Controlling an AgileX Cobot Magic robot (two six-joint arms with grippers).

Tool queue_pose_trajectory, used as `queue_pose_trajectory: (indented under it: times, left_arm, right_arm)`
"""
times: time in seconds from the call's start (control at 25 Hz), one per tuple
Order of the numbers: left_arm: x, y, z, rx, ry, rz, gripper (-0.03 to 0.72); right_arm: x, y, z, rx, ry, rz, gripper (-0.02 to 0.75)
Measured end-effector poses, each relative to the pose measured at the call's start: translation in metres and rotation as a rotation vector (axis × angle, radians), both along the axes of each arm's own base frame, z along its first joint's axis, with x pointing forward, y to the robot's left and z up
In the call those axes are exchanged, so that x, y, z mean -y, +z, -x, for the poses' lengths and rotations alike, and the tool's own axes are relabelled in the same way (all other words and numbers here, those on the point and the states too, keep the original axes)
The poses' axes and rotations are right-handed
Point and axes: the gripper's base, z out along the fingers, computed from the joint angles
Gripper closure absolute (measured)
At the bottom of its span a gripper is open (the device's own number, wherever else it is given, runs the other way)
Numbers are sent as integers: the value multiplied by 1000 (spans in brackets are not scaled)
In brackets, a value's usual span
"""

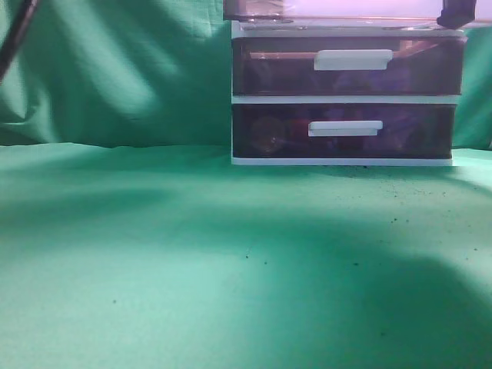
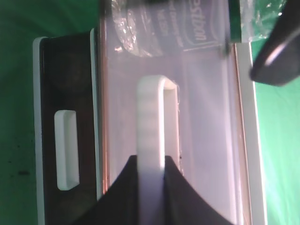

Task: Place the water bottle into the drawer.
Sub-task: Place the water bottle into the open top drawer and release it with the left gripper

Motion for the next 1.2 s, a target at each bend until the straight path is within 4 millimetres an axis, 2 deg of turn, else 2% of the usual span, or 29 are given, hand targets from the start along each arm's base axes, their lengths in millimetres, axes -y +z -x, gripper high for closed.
queue_pose_trajectory:
  times: [0.12, 0.32, 0.36, 0.48, 0.52, 0.56, 0.68, 0.76, 0.88, 0.96, 1.04, 1.12, 1.2]
  left_arm:
    - [4, 8, 0, 68, -31, 64, 44]
    - [18, 23, -3, 262, -124, 273, 44]
    - [23, 20, -7, 295, -145, 325, 87]
    - [43, -7, -19, 349, -224, 512, 92]
    - [50, -21, -24, 369, -258, 563, 92]
    - [57, -37, -29, 371, -281, 594, 92]
    - [73, -63, -40, 358, -344, 679, 92]
    - [79, -56, -40, 391, -398, 688, 92]
    - [83, -46, -39, 422, -447, 575, 92]
    - [79, -33, -38, 387, -413, 408, 92]
    - [65, -17, -38, 369, -295, 209, 92]
    - [48, 11, -32, 389, -164, 108, 188]
    - [29, 37, -25, 363, -21, 100, 320]
  right_arm:
    - [0, 0, 0, 1, 0, 1, 641]
    - [0, -1, 0, -3, -3, -2, 641]
    - [0, -1, 0, -3, -4, -4, 641]
    - [0, -1, 0, -6, -6, -9, 641]
    - [0, -1, 0, -6, -6, -10, 641]
    - [0, -1, 0, -7, -8, -14, 641]
    - [1, -2, 0, -18, -13, -15, 641]
    - [1, -2, 1, -17, -15, -21, 641]
    - [1, -2, 1, -17, -16, -24, 641]
    - [1, -2, 1, -17, -15, -24, 641]
    - [1, -2, 1, -16, -16, -26, 641]
    - [1, -2, 1, -15, -15, -27, 641]
    - [0, -1, 1, -7, -14, -28, 641]
